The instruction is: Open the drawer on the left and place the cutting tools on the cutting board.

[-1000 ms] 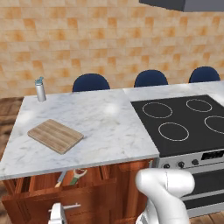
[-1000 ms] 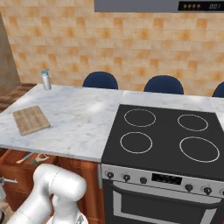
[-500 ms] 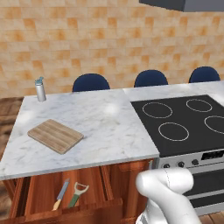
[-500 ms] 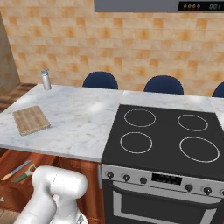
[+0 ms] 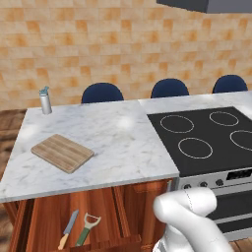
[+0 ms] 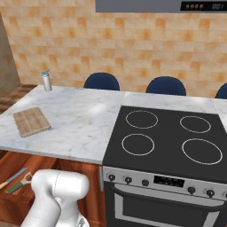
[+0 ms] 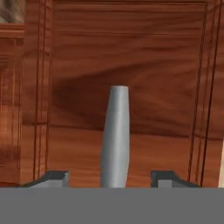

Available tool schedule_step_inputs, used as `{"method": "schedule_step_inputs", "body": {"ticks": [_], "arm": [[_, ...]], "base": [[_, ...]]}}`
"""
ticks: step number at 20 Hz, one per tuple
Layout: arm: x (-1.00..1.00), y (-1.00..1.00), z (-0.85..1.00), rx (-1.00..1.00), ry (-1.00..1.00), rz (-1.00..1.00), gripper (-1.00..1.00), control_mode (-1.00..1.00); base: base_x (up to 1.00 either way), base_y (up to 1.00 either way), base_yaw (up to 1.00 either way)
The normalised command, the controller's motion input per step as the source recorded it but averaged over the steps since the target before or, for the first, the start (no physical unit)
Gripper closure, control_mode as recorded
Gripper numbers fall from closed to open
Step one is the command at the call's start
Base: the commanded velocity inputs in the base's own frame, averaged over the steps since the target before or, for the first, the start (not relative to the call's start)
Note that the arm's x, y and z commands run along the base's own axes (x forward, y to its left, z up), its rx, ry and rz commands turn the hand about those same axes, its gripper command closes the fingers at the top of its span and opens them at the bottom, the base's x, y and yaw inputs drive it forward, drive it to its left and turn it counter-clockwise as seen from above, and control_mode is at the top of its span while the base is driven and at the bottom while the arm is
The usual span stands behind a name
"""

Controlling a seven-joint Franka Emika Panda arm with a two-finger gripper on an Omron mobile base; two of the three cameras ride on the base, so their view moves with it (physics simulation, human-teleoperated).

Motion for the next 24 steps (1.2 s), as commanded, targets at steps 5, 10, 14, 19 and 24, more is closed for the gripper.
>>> {"method": "schedule_step_inputs", "body": {"ticks": [5,10,14,19,24], "arm": [[-0.79,-0.04,0.36,0.05,0.04,-0.11,-1.0,-1.0],[-0.3,-0.27,0.7,0.1,0.11,-0.25,-1.0,-1.0],[0.13,-0.22,0.89,0.07,0.2,-0.2,-1.0,-1.0],[0.7,-0.57,0.74,0.12,0.16,-0.04,-1.0,-1.0],[0.95,-0.77,0.62,0.19,0.2,0.0,-1.0,-1.0]], "base": [[0.0,0.0,0.0],[0.0,0.0,0.0],[0.0,0.0,0.0],[0.0,0.0,0.0],[0.0,0.0,0.0]]}}
